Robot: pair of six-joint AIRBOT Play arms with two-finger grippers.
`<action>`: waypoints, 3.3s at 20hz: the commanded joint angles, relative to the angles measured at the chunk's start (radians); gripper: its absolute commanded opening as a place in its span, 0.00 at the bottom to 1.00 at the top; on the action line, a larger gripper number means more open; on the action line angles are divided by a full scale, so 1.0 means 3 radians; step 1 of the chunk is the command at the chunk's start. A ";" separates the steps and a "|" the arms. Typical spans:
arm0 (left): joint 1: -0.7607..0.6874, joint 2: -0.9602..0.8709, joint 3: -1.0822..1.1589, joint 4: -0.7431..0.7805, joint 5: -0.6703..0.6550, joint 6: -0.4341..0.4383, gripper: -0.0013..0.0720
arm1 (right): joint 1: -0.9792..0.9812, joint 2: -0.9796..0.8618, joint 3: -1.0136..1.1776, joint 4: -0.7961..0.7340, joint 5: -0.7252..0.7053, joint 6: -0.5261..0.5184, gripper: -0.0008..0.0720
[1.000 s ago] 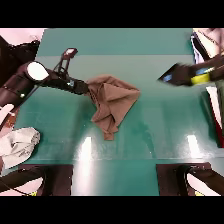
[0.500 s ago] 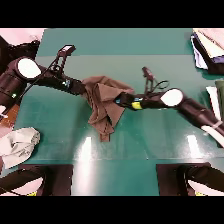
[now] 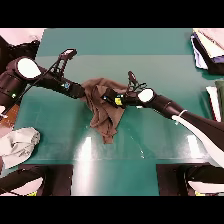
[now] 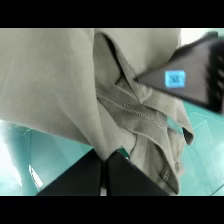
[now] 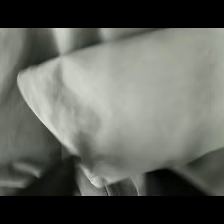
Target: Fold the shirts.
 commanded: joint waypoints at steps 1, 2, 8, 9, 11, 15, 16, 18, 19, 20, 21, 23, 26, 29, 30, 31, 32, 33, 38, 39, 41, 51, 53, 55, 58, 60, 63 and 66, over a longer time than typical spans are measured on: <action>0.0003 0.0003 0.0004 0.0000 -0.0023 0.0004 0.05 | 0.0003 -0.0071 0.0047 0.0075 -0.0126 -0.0034 0.09; 0.0003 0.0006 0.0005 0.0009 -0.0022 0.0006 0.05 | 0.0003 -0.0056 0.0047 0.0076 -0.0106 -0.0114 0.04; 0.0314 0.0201 0.0778 0.0500 -0.0298 0.0001 0.05 | -0.0711 0.0793 0.0319 -0.0755 0.1020 -0.0511 0.03; 0.0422 0.0277 0.0987 0.0504 -0.0317 0.0001 0.05 | -0.0938 0.0979 0.0487 -0.1062 0.1396 -0.0406 0.03; 0.0540 0.0421 0.1369 0.0529 -0.0346 0.0004 0.05 | -0.1385 0.1287 0.0872 -0.1542 0.2084 -0.0308 0.03; 0.0542 0.0609 0.1918 0.0530 -0.0404 0.0003 0.05 | -0.2132 0.1705 0.1616 -0.1947 0.2766 -0.0313 0.03; 0.0542 0.0636 0.2017 0.0520 -0.0431 0.0003 0.05 | -0.2286 0.1784 0.1770 -0.1935 0.2846 -0.0315 0.03; 0.0542 0.0687 0.2239 0.0482 -0.0520 0.0000 0.05 | -0.2496 0.1898 0.2033 -0.1932 0.2977 -0.0342 0.03; 0.0542 0.0715 0.2327 0.0412 -0.0561 0.0000 0.05 | -0.2579 0.1942 0.2177 -0.1932 0.3067 -0.0350 0.03; 0.0542 0.0741 0.2402 0.0327 -0.0591 0.0000 0.05 | -0.2641 0.1970 0.2304 -0.1929 0.3152 -0.0350 0.03; 0.0542 0.0771 0.2486 0.0196 -0.0622 0.0001 0.05 | -0.2696 0.1989 0.2447 -0.1932 0.3249 -0.0351 0.03; 0.0542 0.0849 0.2583 -0.0168 -0.0615 0.0004 0.05 | -0.2800 0.1989 0.2716 -0.1933 0.3428 -0.0351 0.03; 0.0542 0.0949 0.2567 -0.0735 -0.0587 0.0085 0.05 | -0.2992 0.1977 0.2987 -0.1933 0.3502 -0.0351 0.03; 0.0542 0.0894 0.2532 -0.0796 -0.0811 0.0094 0.05 | -0.3081 0.1797 0.3117 -0.1916 0.3699 -0.0348 0.03; 0.0542 0.0870 0.2436 -0.0774 -0.0862 0.0093 0.05 | -0.3081 0.1699 0.3081 -0.1893 0.3761 -0.0348 0.03; 0.0542 0.0847 0.2257 -0.0774 -0.0888 0.0094 0.05 | -0.3066 0.1609 0.2993 -0.1898 0.3805 -0.0348 0.03; 0.0542 0.0823 0.2026 -0.0774 -0.0905 0.0094 0.05 | -0.3005 0.1504 0.2853 -0.1901 0.3827 -0.0348 0.03; 0.0542 0.0795 0.1765 -0.0774 -0.0904 0.0095 0.05 | -0.2930 0.1392 0.2711 -0.1905 0.3862 -0.0348 0.03; 0.0542 0.0493 0.0197 -0.0764 -0.0322 0.0365 0.05 | -0.2427 0.0716 0.1916 -0.1911 0.3546 -0.0493 0.03; 0.0542 0.0376 -0.0036 -0.0744 -0.0043 0.0381 0.05 | -0.2372 0.0599 0.1795 -0.1910 0.3361 -0.0491 0.03; 0.0542 0.0066 -0.0191 -0.0725 0.0412 0.0407 0.05 | -0.2303 0.0380 0.1602 -0.1905 0.2986 -0.0483 0.04; 0.0542 -0.0364 0.0518 -0.0715 0.0785 0.0205 0.74 | -0.2401 0.0078 0.1804 -0.1909 0.2883 -0.0463 0.04; 0.0542 -0.0355 0.0631 -0.0716 0.0351 0.0060 0.74 | -0.2473 0.0078 0.1915 -0.1910 0.3025 -0.0491 0.04; 0.0538 -0.0348 0.0544 -0.0715 -0.0027 -0.0025 0.74 | -0.2543 0.0102 0.1962 -0.1910 0.3092 -0.0492 0.04; 0.0440 -0.0189 0.0003 -0.0724 -0.0202 -0.0130 0.74 | -0.2591 0.0175 0.1962 -0.1943 0.3098 -0.0497 0.04; 0.0155 0.0070 -0.0608 -0.0720 0.0053 -0.0303 0.74 | -0.2590 0.0216 0.1962 -0.2023 0.3098 -0.0539 0.04; -0.0540 0.0487 -0.1526 -0.0730 0.0722 -0.0807 0.74 | -0.2590 0.0220 0.1962 -0.2015 0.3106 -0.0548 0.04; -0.1289 0.0683 -0.2035 -0.0782 0.1186 -0.1321 0.74 | -0.2590 0.0220 0.1962 -0.2013 0.3112 -0.0551 0.04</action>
